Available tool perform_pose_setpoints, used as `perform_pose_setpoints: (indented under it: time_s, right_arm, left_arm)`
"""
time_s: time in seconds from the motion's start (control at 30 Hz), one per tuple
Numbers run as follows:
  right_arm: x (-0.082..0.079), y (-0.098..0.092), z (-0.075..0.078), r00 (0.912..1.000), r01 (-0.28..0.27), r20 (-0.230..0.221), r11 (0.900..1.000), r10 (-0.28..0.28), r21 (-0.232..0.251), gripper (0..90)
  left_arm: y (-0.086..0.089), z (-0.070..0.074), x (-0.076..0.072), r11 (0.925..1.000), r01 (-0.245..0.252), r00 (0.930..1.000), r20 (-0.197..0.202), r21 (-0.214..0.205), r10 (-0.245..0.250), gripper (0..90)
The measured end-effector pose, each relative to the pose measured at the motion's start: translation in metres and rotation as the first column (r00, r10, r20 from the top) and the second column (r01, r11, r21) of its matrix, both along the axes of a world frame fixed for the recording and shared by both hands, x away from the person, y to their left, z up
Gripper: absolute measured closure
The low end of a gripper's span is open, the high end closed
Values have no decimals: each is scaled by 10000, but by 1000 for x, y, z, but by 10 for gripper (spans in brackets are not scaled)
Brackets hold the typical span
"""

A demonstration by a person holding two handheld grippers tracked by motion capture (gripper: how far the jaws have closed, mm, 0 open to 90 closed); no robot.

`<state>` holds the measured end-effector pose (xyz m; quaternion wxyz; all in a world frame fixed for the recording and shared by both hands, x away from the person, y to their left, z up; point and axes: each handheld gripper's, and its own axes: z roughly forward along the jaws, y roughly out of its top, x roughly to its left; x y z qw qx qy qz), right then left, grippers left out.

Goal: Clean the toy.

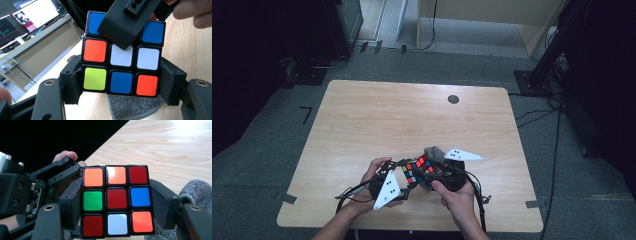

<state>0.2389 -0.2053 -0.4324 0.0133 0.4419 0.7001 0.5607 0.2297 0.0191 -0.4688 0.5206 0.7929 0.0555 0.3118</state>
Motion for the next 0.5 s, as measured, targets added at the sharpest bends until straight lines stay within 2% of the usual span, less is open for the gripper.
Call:
perform_pose_setpoints:
  time_s: [0.1, 0.2, 0.33, 0.5]
  right_arm:
    - [-4, 4, 2, 9995, 206, 244, 9994, -199, -281, 349]
    - [-6, 5, 4, 9998, 16, 211, 10000, -17, 53, 348]
    - [-8, 9, 5, 9990, 133, 440, 9996, -121, -260, 348]
    - [-8, 9, 5, 9993, 184, 330, 9991, -171, -383, 349]
  left_arm:
    - [-1, 0, 2, 9999, -116, 9998, -185, -41, 115, 295]
    - [-1, -4, 5, 9996, -233, 9989, -407, 142, 239, 276]
    - [-1, -2, 2, 9998, -211, 9997, -86, 5, 211, 313]
    - [-1, -3, 2, 9998, -166, 9998, -60, 78, 167, 321]
